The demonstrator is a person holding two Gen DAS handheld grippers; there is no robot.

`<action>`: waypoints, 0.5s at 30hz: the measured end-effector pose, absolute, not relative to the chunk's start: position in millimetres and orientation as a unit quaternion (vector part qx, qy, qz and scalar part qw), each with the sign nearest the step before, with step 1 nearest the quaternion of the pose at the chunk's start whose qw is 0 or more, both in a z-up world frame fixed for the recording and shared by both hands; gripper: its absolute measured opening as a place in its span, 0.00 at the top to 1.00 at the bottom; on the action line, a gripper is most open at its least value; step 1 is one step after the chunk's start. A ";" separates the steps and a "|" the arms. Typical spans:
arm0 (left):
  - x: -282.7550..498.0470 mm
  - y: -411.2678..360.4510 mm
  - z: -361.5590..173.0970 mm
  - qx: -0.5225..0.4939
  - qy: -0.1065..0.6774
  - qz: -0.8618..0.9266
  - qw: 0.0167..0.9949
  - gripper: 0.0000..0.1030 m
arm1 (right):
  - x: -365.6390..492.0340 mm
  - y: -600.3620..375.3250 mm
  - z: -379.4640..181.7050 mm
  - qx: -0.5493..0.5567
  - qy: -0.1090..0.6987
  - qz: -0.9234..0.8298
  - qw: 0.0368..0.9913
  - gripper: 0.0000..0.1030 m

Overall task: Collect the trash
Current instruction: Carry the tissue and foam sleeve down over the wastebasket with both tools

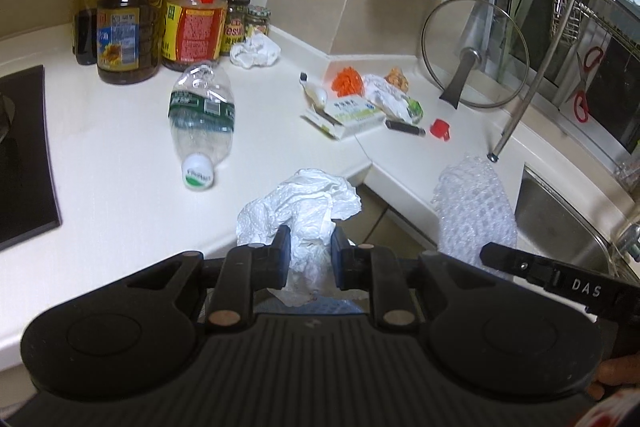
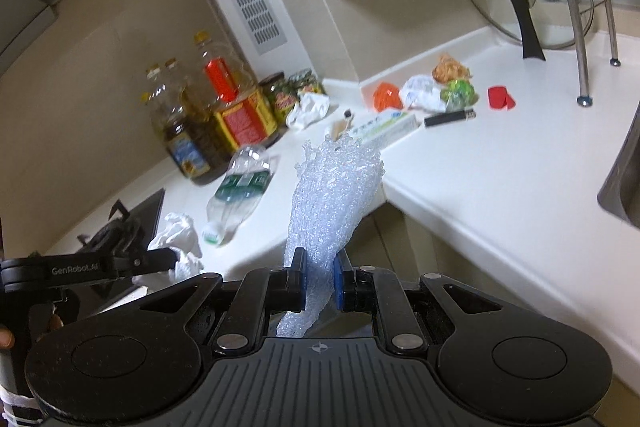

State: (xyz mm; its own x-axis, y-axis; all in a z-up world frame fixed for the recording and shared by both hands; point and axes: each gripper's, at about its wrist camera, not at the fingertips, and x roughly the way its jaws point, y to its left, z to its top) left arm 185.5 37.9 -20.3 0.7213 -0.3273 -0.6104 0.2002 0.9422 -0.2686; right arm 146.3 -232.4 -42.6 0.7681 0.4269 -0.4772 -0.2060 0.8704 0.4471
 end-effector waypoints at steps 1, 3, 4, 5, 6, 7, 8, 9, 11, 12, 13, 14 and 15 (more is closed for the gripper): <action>183.7 37.1 -22.2 -0.092 0.348 -0.143 0.922 0.82 | 143.7 -231.4 -44.5 0.188 0.297 0.172 0.920 0.87; 180.5 34.6 -26.0 -0.091 0.353 -0.143 0.920 0.82 | 139.2 -230.2 -49.2 0.188 0.304 0.173 0.918 0.87; 179.3 33.7 -28.1 -0.091 0.356 -0.144 0.919 0.82 | 137.3 -229.7 -51.6 0.187 0.308 0.173 0.917 0.87; 178.2 32.7 -30.6 -0.092 0.360 -0.145 0.917 0.82 | 135.5 -229.6 -54.3 0.186 0.312 0.173 0.916 0.87; 177.3 31.0 -33.0 -0.092 0.363 -0.145 0.916 0.82 | 134.4 -229.4 -56.6 0.185 0.316 0.173 0.915 0.87; 176.1 29.5 -35.4 -0.092 0.365 -0.145 0.915 0.82 | 133.1 -229.3 -59.5 0.182 0.320 0.173 0.913 0.87; 175.2 27.7 -38.1 -0.092 0.369 -0.145 0.914 0.82 | 132.0 -229.4 -62.6 0.180 0.325 0.173 0.912 0.87; 174.6 25.5 -41.0 -0.093 0.373 -0.145 0.912 0.82 | 130.8 -230.1 -66.0 0.179 0.329 0.173 0.911 0.87; 173.6 21.2 -47.0 -0.093 0.381 -0.143 0.909 0.82 | 129.1 -231.5 -73.4 0.178 0.338 0.174 0.908 0.87; 173.4 18.6 -50.0 -0.092 0.385 -0.142 0.907 0.82 | 129.3 -232.2 -76.5 0.177 0.343 0.173 0.906 0.87; 173.3 16.2 -53.0 -0.091 0.390 -0.141 0.905 0.82 | 129.1 -232.9 -79.9 0.175 0.348 0.173 0.905 0.87; 173.0 13.9 -55.7 -0.091 0.394 -0.141 0.904 0.82 | 128.8 -233.6 -83.7 0.171 0.353 0.174 0.903 0.87; 172.9 11.4 -58.3 -0.091 0.397 -0.140 0.902 0.82 | 129.0 -233.8 -87.0 0.168 0.358 0.175 0.902 0.87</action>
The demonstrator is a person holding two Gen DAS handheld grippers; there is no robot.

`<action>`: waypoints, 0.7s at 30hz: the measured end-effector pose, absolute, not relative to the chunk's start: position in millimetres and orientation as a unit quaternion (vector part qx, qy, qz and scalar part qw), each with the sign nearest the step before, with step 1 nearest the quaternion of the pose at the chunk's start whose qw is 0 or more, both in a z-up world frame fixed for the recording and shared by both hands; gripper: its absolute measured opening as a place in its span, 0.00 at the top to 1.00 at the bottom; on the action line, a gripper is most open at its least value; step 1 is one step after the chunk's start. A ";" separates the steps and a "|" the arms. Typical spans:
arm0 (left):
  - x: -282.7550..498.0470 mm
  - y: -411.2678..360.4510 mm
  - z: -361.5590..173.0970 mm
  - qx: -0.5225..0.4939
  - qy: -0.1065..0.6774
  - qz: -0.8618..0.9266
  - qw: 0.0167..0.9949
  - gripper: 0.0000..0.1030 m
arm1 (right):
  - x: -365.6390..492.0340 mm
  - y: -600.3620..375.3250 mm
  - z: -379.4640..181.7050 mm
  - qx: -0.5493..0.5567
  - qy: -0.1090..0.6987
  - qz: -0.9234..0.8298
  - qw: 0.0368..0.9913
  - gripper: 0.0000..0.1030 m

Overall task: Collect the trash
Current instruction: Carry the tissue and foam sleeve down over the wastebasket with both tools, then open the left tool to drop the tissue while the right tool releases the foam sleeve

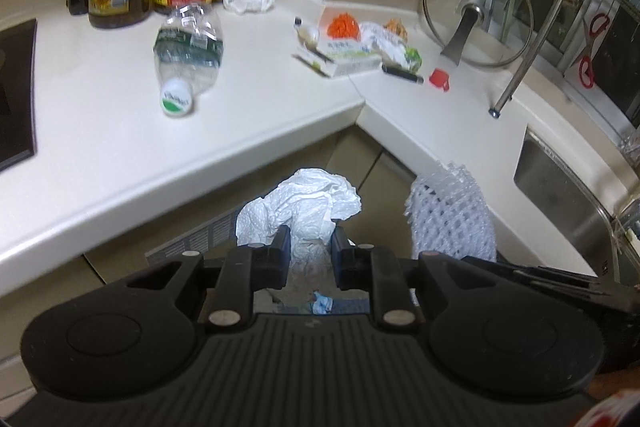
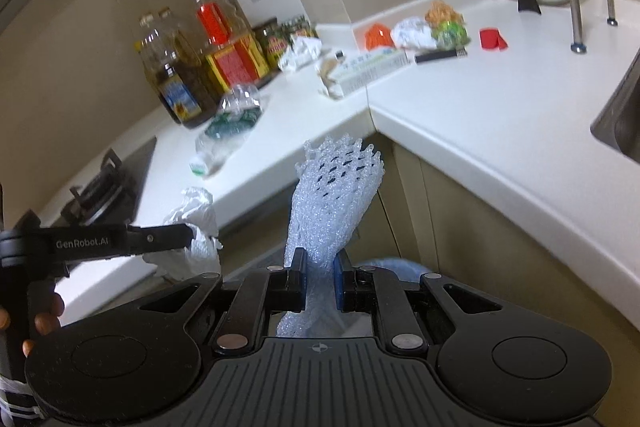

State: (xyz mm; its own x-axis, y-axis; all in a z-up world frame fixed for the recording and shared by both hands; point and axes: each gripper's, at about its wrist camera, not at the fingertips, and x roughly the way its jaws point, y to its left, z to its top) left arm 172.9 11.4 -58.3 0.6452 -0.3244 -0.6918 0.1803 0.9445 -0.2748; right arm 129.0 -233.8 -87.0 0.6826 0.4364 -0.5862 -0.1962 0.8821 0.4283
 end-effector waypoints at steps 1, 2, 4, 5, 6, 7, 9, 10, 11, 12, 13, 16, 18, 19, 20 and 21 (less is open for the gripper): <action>173.0 8.7 -61.0 -0.090 0.401 -0.139 0.901 0.82 | 129.2 -234.0 -90.8 0.163 0.363 0.176 0.900 0.87; 172.9 6.4 -63.6 -0.090 0.404 -0.139 0.900 0.82 | 129.9 -234.3 -94.7 0.159 0.369 0.177 0.898 0.87; 173.2 1.8 -68.9 -0.090 0.411 -0.136 0.897 0.82 | 132.8 -234.8 -102.2 0.154 0.383 0.177 0.893 0.87; 173.2 -0.4 -72.0 -0.090 0.415 -0.135 0.895 0.82 | 134.6 -235.3 -106.2 0.152 0.390 0.177 0.891 0.87; 173.2 -2.8 -75.0 -0.089 0.418 -0.135 0.894 0.82 | 136.1 -235.7 -109.0 0.150 0.395 0.177 0.889 0.87; 173.5 -5.0 -78.5 -0.088 0.422 -0.134 0.892 0.82 | 138.3 -236.2 -111.9 0.149 0.399 0.178 0.887 0.87; 174.9 -10.1 -85.8 -0.088 0.430 -0.132 0.889 0.82 | 142.1 -237.4 -117.7 0.144 0.405 0.179 0.885 0.87; 175.6 -12.2 -90.0 -0.088 0.434 -0.131 0.887 0.82 | 143.7 -238.3 -120.7 0.142 0.408 0.179 0.884 0.87; 176.1 -14.5 -94.3 -0.089 0.439 -0.130 0.885 0.82 | 145.5 -239.6 -124.3 0.141 0.412 0.179 0.882 0.87; 176.4 -16.7 -98.7 -0.089 0.443 -0.130 0.883 0.82 | 146.9 -240.4 -127.6 0.140 0.414 0.179 0.881 0.87; 177.1 -18.7 -103.2 -0.089 0.446 -0.129 0.881 0.82 | 148.3 -241.4 -131.7 0.137 0.418 0.178 0.880 0.87; 178.0 -24.1 -117.6 -0.089 0.455 -0.128 0.877 0.82 | 152.4 -244.0 -145.4 0.129 0.430 0.175 0.876 0.87; 179.2 -25.9 -128.7 -0.089 0.462 -0.125 0.874 0.82 | 155.3 -245.3 -156.1 0.128 0.441 0.174 0.871 0.87; 180.0 -26.1 -134.8 -0.090 0.466 -0.124 0.871 0.82 | 156.7 -245.9 -162.1 0.128 0.447 0.174 0.868 0.87; 181.0 -25.9 -141.4 -0.093 0.470 -0.123 0.869 0.82 | 158.3 -246.0 -168.1 0.128 0.453 0.174 0.865 0.87; 182.0 -25.6 -147.8 -0.095 0.475 -0.122 0.866 0.82 | 159.4 -245.9 -173.5 0.127 0.458 0.173 0.862 0.87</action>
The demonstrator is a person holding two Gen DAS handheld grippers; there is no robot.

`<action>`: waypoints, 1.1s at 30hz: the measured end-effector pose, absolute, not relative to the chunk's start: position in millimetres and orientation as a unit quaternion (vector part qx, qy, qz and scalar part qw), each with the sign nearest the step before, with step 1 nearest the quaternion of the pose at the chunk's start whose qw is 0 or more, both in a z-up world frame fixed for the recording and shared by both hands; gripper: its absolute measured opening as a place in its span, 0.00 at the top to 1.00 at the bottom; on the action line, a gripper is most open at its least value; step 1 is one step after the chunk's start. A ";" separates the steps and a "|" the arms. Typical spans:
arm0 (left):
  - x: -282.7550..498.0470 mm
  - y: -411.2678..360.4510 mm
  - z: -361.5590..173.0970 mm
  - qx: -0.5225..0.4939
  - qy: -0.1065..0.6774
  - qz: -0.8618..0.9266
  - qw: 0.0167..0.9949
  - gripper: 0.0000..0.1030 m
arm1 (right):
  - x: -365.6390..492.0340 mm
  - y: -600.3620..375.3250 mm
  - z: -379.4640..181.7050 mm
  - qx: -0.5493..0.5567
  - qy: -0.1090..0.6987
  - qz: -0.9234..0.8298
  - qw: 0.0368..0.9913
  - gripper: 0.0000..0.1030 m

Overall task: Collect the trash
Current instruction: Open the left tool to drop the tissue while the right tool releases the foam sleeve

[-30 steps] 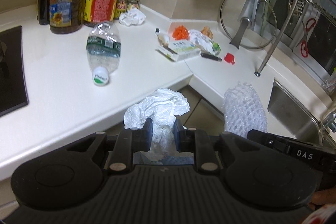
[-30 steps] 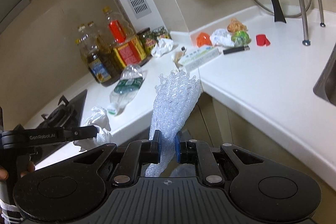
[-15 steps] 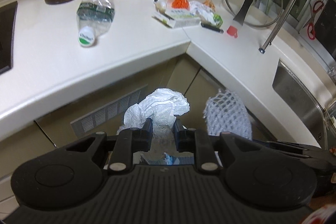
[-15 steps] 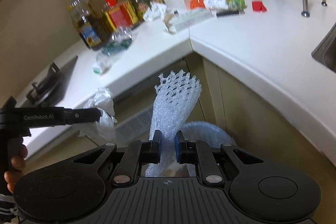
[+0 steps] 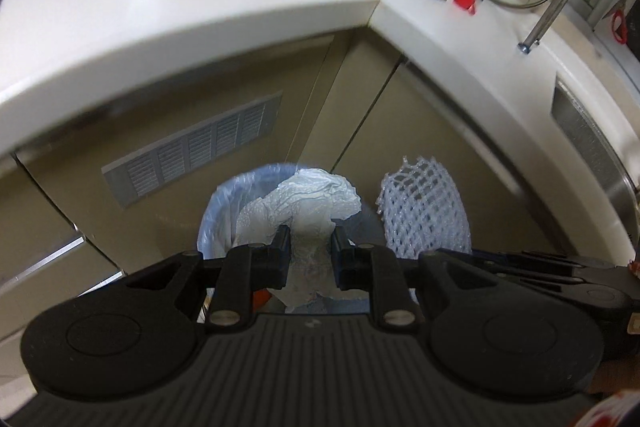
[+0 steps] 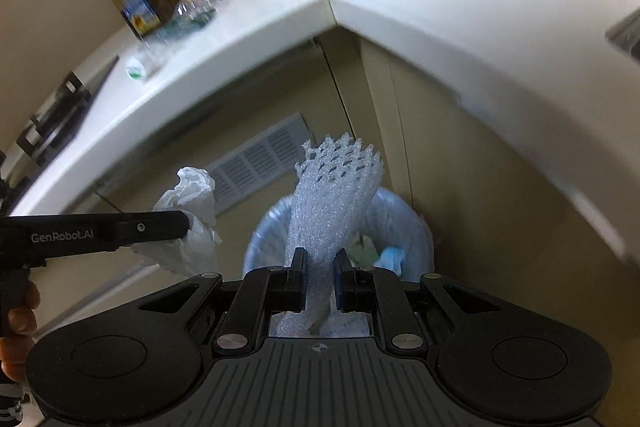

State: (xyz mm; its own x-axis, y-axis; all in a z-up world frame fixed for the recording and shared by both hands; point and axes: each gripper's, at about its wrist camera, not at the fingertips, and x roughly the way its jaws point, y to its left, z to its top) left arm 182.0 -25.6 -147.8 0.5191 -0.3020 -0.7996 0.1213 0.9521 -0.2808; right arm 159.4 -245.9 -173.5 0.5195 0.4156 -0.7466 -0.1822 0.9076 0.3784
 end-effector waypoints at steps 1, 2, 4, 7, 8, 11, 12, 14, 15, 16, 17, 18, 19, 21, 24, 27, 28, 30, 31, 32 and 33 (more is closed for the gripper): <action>183.3 -25.1 -154.0 -0.097 0.479 -0.121 0.864 0.82 | 161.2 -245.9 -179.5 0.126 0.464 0.173 0.859 0.87; 184.5 -25.2 -160.4 -0.098 0.483 -0.120 0.862 0.82 | 162.8 -245.7 -184.6 0.124 0.469 0.173 0.857 0.87; 186.9 -25.4 -172.2 -0.100 0.490 -0.117 0.858 0.82 | 166.5 -245.2 -195.9 0.120 0.479 0.172 0.852 0.87; 192.5 -26.7 -189.6 -0.105 0.499 -0.118 0.852 0.82 | 173.6 -245.2 -211.9 0.115 0.491 0.171 0.846 0.87; 194.5 -27.8 -195.4 -0.109 0.502 -0.119 0.850 0.82 | 176.4 -245.5 -216.8 0.113 0.495 0.171 0.845 0.87; 201.7 -32.8 -212.1 -0.109 0.511 -0.119 0.844 0.82 | 184.6 -246.7 -232.0 0.107 0.503 0.169 0.841 0.87; 204.0 -34.8 -217.4 -0.109 0.513 -0.118 0.843 0.82 | 187.3 -246.6 -236.3 0.104 0.506 0.168 0.840 0.87; 209.7 -38.5 -227.5 -0.114 0.518 -0.119 0.839 0.82 | 192.6 -248.6 -244.5 0.100 0.510 0.166 0.838 0.87; 212.3 -39.9 -232.5 -0.118 0.521 -0.120 0.837 0.82 | 196.0 -249.1 -247.7 0.099 0.513 0.165 0.837 0.87; 215.2 -41.5 -236.8 -0.121 0.523 -0.121 0.835 0.82 | 198.8 -249.5 -251.3 0.097 0.515 0.164 0.836 0.87; 217.9 -43.4 -240.9 -0.122 0.525 -0.121 0.833 0.82 | 200.8 -248.6 -254.1 0.095 0.516 0.162 0.836 0.87; 220.4 -45.5 -244.7 -0.122 0.526 -0.123 0.832 0.82 | 201.8 -249.3 -256.5 0.094 0.517 0.161 0.836 0.87; 223.1 -47.9 -248.6 -0.121 0.528 -0.123 0.832 0.82 | 204.3 -248.8 -259.1 0.093 0.517 0.160 0.836 0.87; 227.5 -51.2 -255.9 -0.121 0.533 -0.123 0.829 0.81 | 206.6 -250.0 -262.6 0.094 0.520 0.157 0.835 0.87; 231.7 -53.1 -264.2 -0.123 0.536 -0.124 0.826 0.80 | 208.9 -251.4 -265.1 0.095 0.519 0.156 0.835 0.87; 235.2 -55.3 -269.2 -0.124 0.535 -0.129 0.826 0.78 | 211.1 -252.3 -266.6 0.094 0.519 0.153 0.836 0.87; 236.4 -55.8 -270.5 -0.124 0.534 -0.130 0.826 0.77 | 211.4 -252.9 -266.5 0.095 0.519 0.151 0.836 0.87; 238.2 -57.1 -272.2 -0.121 0.533 -0.130 0.827 0.76 | 211.8 -254.3 -266.1 0.097 0.519 0.147 0.836 0.87; 240.3 -57.8 -273.1 -0.121 0.533 -0.131 0.827 0.72 | 211.7 -255.4 -265.6 0.098 0.520 0.146 0.836 0.87; 241.4 -57.6 -273.1 -0.122 0.532 -0.132 0.827 0.69 | 211.9 -255.5 -265.5 0.098 0.520 0.145 0.836 0.87; 241.9 -56.7 -272.3 -0.124 0.532 -0.132 0.827 0.60 | 212.1 -255.6 -265.3 0.098 0.520 0.144 0.836 0.87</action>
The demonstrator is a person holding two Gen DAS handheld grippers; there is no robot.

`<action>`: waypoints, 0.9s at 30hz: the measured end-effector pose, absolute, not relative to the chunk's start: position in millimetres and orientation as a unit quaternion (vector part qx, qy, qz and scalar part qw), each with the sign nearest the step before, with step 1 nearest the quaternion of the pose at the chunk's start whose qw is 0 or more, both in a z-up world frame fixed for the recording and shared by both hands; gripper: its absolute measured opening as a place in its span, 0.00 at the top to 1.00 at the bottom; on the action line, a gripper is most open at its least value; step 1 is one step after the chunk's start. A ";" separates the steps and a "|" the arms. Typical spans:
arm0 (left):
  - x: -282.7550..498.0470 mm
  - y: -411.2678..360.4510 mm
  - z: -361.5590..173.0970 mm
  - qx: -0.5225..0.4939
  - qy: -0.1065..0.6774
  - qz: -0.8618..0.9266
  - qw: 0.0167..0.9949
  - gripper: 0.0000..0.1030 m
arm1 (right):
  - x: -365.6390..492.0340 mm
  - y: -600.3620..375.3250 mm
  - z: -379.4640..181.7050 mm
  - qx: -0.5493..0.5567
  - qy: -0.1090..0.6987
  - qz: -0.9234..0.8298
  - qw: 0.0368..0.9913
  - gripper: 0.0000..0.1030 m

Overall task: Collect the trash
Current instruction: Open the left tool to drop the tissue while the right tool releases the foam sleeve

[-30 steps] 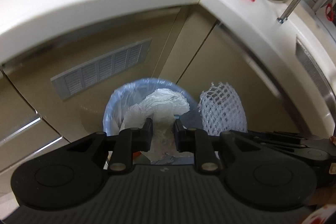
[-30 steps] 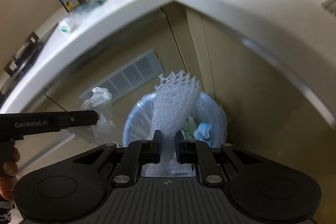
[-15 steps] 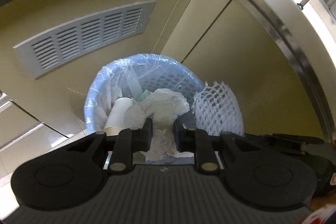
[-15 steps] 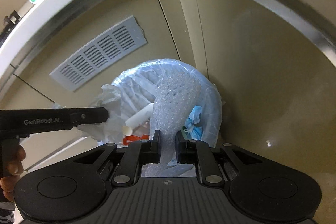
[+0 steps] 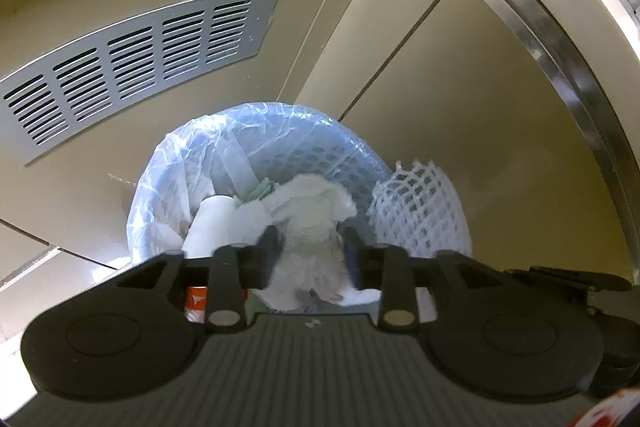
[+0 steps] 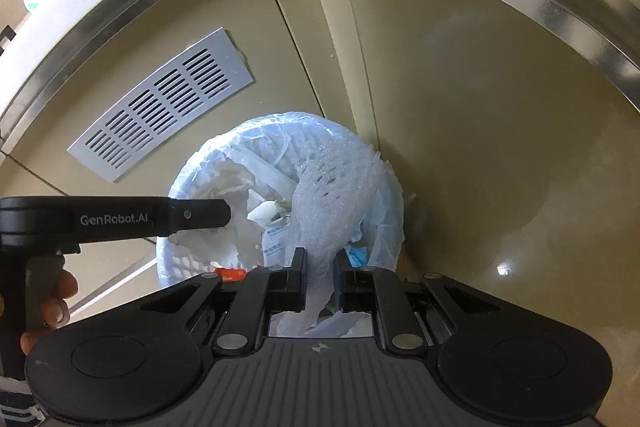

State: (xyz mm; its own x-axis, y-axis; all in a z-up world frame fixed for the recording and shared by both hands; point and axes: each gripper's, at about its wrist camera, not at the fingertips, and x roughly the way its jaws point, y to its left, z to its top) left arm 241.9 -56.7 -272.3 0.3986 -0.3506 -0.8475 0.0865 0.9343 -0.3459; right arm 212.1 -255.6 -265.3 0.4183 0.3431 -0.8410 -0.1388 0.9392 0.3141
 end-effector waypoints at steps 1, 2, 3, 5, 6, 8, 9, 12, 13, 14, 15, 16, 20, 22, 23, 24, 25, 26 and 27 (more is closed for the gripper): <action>242.2 -55.6 -271.7 -0.128 0.531 -0.132 0.827 0.53 | 212.1 -255.4 -264.7 0.098 0.519 0.144 0.837 0.87; 242.6 -54.6 -271.1 -0.131 0.530 -0.131 0.828 0.52 | 212.0 -254.7 -264.0 0.098 0.519 0.144 0.837 0.87; 243.5 -53.6 -270.5 -0.133 0.528 -0.130 0.828 0.51 | 212.5 -253.6 -263.6 0.098 0.519 0.143 0.837 0.87; 243.4 -51.0 -268.1 -0.133 0.525 -0.131 0.830 0.51 | 213.4 -251.6 -261.9 0.100 0.518 0.144 0.837 0.87; 243.9 -49.8 -267.3 -0.130 0.524 -0.130 0.832 0.51 | 213.8 -249.9 -262.0 0.100 0.518 0.144 0.837 0.87; 242.6 -46.6 -264.5 -0.123 0.520 -0.130 0.835 0.51 | 213.5 -248.1 -260.8 0.099 0.518 0.146 0.837 0.87; 241.8 -44.8 -262.5 -0.120 0.519 -0.129 0.836 0.51 | 213.4 -247.3 -260.0 0.098 0.517 0.147 0.837 0.87; 239.1 -37.7 -257.4 -0.114 0.518 -0.122 0.839 0.51 | 213.0 -246.8 -257.4 0.097 0.518 0.148 0.837 0.87; 238.4 -35.3 -256.4 -0.113 0.519 -0.119 0.839 0.52 | 213.0 -246.4 -256.5 0.096 0.518 0.148 0.837 0.87; 237.6 -32.6 -255.6 -0.113 0.520 -0.116 0.839 0.52 | 212.9 -245.8 -255.5 0.096 0.518 0.148 0.837 0.87; 236.9 -30.1 -255.1 -0.113 0.521 -0.113 0.839 0.53 | 213.2 -245.2 -255.2 0.096 0.518 0.149 0.837 0.87; 236.2 -27.6 -254.8 -0.113 0.521 -0.111 0.838 0.54 | 213.3 -244.7 -254.8 0.095 0.518 0.150 0.836 0.87; 231.2 -19.5 -254.5 -0.108 0.524 -0.103 0.838 0.56 | 215.2 -240.7 -256.3 0.091 0.522 0.157 0.833 0.87; 227.3 -16.7 -253.8 -0.107 0.526 -0.100 0.838 0.57 | 216.6 -236.8 -257.8 0.088 0.525 0.162 0.831 0.87; 226.4 -15.4 -254.7 -0.107 0.527 -0.099 0.837 0.57 | 217.3 -234.2 -258.8 0.086 0.526 0.163 0.830 0.87; 225.5 -14.2 -255.4 -0.108 0.528 -0.098 0.837 0.57 | 218.2 -231.9 -260.0 0.085 0.527 0.166 0.829 0.87; 224.5 -12.6 -256.1 -0.108 0.528 -0.097 0.837 0.58 | 219.2 -229.8 -261.6 0.083 0.528 0.169 0.828 0.87; 223.6 -11.7 -256.5 -0.108 0.529 -0.095 0.837 0.57 | 219.8 -226.9 -263.3 0.081 0.528 0.171 0.828 0.87; 222.8 -10.8 -256.7 -0.108 0.529 -0.094 0.836 0.58 | 220.2 -224.3 -264.9 0.078 0.529 0.174 0.827 0.87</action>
